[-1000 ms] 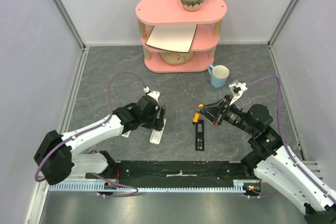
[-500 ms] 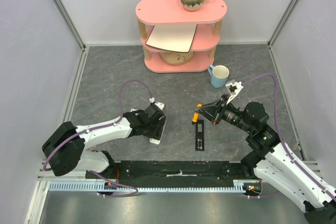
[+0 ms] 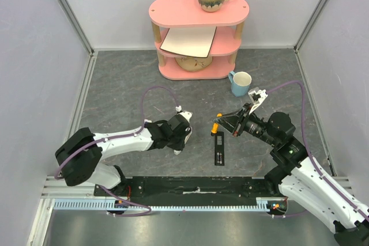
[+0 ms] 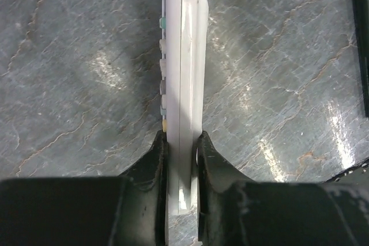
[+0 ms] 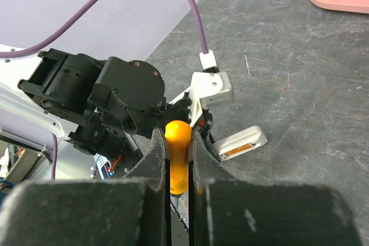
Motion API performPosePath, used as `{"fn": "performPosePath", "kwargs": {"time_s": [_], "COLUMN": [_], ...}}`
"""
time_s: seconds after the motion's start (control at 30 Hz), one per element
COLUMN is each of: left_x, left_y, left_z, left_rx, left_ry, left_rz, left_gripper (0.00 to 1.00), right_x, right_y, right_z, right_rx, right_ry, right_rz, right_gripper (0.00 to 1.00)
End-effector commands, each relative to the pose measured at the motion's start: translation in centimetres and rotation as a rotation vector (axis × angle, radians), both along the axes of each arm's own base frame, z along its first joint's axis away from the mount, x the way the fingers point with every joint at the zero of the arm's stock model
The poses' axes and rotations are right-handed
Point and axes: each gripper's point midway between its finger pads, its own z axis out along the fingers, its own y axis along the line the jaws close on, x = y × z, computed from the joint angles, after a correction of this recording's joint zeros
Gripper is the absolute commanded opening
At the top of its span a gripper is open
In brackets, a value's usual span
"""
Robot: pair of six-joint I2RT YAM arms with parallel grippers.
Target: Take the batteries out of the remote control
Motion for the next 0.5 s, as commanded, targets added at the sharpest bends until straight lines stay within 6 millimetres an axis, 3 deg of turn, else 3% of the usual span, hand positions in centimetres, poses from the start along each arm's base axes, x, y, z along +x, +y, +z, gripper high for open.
{"fn": "performPosePath", "kwargs": {"time_s": [0.0,0.2,0.3,0.47], "left_x": [-0.5,-1.4,-1.8,-2.7], "left_y": [-1.8,-7.2,-8.8,-9.8], "left_z": [0.2,3.0,3.7,4.4], "left_rx": [0.020,-0.096,-0.157,-0.242], "left_ry": [-0.026,-0.075,-0.072,-0.066], "left_rz": [-0.122,-0.308,-0.345,-0.391], "left_gripper": [0.06,0.06,0.06,0.08], "right_x": [0.0,0.0,0.0,0.0], "right_y": [-0.3,-0.6,-0.7,-0.8], "right_z": [0.9,1.0,0.9,0.6], "right_rx": [0.014,0.008,0.003,-0.006], "right_ry": [-0.047,-0.052,-0.050,-0.049], "right_rz": [-0.015,-0.030,-0.033,-0.039], "right_gripper": [0.00,0.00,0.00,0.00]}}
